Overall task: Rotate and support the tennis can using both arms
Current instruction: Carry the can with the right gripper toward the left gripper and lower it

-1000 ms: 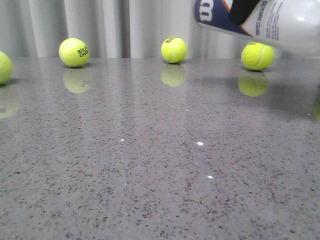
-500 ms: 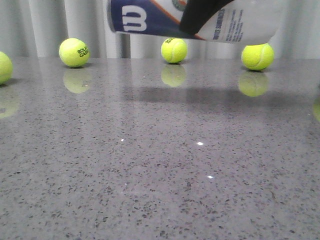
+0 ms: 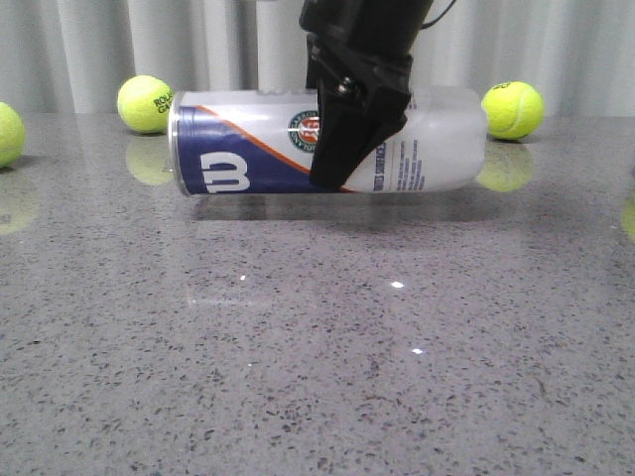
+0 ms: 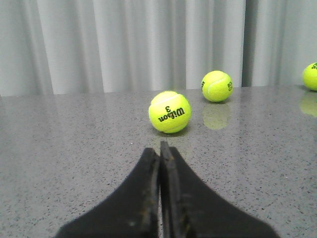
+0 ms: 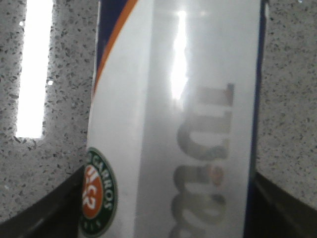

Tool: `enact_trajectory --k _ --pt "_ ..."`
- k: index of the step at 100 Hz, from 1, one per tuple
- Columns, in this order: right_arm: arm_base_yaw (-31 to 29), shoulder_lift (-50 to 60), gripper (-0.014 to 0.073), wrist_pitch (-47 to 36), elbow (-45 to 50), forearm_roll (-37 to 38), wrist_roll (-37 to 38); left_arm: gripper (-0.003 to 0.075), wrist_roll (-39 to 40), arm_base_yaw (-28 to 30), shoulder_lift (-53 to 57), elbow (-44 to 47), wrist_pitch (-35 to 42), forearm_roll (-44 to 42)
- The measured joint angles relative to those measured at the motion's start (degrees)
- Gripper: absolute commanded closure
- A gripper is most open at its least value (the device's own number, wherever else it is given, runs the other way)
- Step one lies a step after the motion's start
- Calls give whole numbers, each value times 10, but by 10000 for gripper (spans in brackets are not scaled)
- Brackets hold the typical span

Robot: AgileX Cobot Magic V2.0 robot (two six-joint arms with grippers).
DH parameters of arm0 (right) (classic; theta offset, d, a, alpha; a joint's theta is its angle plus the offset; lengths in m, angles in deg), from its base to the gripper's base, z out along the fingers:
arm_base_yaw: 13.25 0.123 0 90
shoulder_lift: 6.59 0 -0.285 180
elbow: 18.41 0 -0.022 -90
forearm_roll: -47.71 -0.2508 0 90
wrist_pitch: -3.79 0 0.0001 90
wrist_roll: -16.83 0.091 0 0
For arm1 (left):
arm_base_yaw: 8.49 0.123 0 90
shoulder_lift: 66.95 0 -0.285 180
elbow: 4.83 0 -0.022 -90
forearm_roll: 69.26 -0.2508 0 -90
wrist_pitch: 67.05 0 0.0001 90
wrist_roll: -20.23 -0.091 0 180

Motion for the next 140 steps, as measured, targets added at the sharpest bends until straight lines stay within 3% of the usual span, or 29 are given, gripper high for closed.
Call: enact_trajectory --k 23,47,75,140 --pt "0 -7 375 11 0 -2 0 741 0 0 0 0 0 0" --pt "0 -7 119 24 0 -6 0 741 0 0 0 0 0 0" --pt "0 -7 -59 38 0 -6 0 741 0 0 0 0 0 0" --pt "0 -3 -59 44 0 -6 0 741 0 0 0 0 0 0"
